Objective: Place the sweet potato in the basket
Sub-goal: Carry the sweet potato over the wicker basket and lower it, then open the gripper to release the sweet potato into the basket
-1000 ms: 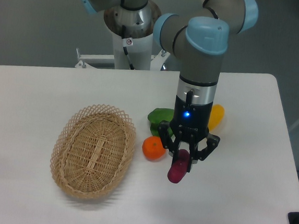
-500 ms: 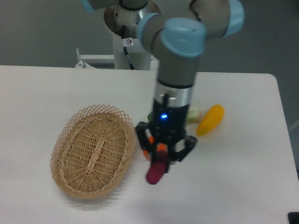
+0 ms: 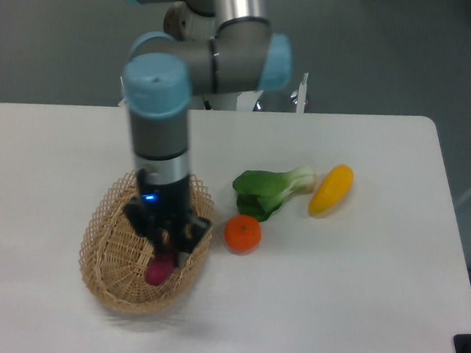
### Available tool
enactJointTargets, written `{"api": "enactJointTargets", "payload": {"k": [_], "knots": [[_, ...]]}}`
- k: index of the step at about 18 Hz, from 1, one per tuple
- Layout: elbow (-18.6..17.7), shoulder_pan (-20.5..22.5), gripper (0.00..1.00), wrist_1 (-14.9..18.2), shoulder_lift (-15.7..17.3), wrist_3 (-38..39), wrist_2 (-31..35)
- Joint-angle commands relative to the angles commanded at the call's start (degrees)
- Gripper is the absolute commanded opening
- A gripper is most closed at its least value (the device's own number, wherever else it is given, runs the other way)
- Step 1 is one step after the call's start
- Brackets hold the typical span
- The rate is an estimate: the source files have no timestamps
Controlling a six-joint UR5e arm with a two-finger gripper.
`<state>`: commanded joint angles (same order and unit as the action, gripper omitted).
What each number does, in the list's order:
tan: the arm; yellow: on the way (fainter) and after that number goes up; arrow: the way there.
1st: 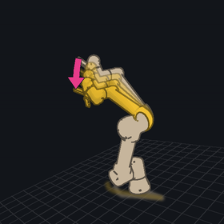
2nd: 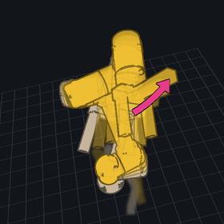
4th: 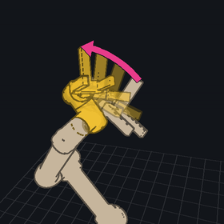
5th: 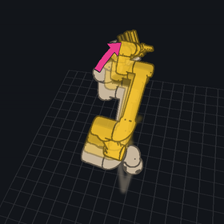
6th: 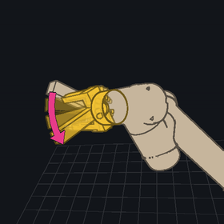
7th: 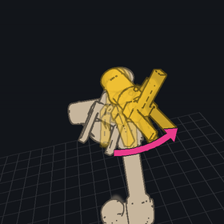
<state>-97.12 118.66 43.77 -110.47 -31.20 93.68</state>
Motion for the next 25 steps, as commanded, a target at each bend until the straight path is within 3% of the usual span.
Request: {"api": "enactJointTargets", "payload": {"k": [3,10,22,23,25], "knots": [[-0.2,-1.4,0.39,-0.1,-1.6,-2.5,1.8],[-5.6,-1.5,0.39,-0.4,-1.6,-17.0,1.9],[-8.1,-2.0,0.4,-0.4,-3.3,-20.6,3.0],[-8.1,-2.1,0.42,-0.5,-3.3,-20.6,3.0],[-7.7,-2.0,0.64,-0.8,-3.2,-20.1,3.0]]}}
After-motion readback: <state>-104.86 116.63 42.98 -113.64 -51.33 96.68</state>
